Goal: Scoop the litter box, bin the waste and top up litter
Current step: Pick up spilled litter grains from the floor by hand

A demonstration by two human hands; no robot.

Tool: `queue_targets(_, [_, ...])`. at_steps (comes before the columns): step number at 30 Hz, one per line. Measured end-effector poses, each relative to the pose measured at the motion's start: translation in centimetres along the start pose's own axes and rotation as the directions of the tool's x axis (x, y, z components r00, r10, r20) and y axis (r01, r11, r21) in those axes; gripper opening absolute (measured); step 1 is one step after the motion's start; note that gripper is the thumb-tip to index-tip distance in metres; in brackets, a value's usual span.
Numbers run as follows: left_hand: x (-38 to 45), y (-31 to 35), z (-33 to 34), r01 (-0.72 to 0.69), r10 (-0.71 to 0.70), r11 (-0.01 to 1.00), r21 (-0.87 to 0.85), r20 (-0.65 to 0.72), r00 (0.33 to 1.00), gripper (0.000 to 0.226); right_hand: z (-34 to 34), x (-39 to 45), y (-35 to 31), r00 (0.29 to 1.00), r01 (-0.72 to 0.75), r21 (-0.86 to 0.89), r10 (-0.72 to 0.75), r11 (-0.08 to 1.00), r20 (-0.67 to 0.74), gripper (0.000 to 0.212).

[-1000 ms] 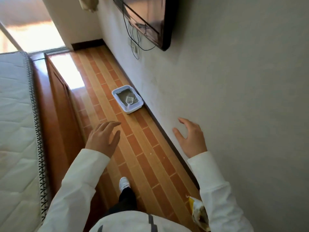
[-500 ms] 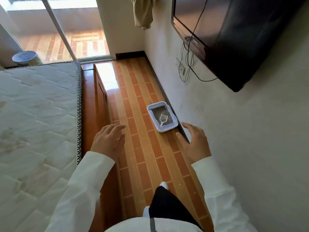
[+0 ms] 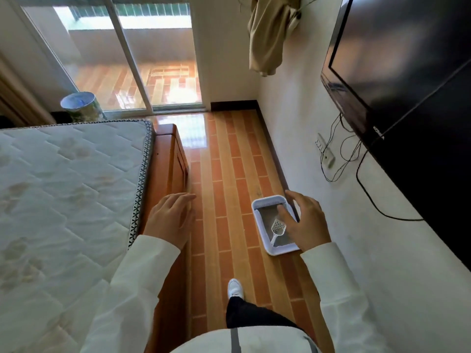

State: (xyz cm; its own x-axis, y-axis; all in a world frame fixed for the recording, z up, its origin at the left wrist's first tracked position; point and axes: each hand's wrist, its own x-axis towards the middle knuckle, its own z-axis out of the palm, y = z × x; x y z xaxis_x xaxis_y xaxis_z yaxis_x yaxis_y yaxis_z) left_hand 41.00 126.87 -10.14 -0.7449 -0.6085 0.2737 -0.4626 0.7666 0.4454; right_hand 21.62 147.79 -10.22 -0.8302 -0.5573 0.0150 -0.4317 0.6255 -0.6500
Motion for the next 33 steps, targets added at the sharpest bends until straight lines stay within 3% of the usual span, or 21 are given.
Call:
queue_targets(8, [16.3, -2.5, 3.5, -0.014, 0.013, 1.0, -0.008, -0.037, 0.999, 0.027, 0.6, 17.1, -2.7, 1.0, 0.03, -0.015, -0.03, 0.999, -0.004, 0.044])
queue_targets(19, [39.4, -7.4, 10.7, -0.199, 0.204, 0.979, -0.054, 0.127, 0.971, 0.029, 4.7, 35.2, -2.9, 0.985, -0.1, -0.029, 0.094, 0.995, -0.143, 0.044])
queue_targets(27, [58.6, -9.3, 14.1, -0.425, 0.431, 0.902, -0.08, 0.263, 0.863, 0.029, 6.6, 47.0, -5.1, 0.898, -0.291, 0.049, 0.29, 0.956, -0.33, 0.043])
queue_targets(33, [67.2, -7.8, 17.5, -0.543, 0.561, 0.825, -0.157, 0.347, 0.752, 0.033, 6.7, 51.1, -5.2, 0.825, -0.393, 0.085, 0.392, 0.915, -0.408, 0.041])
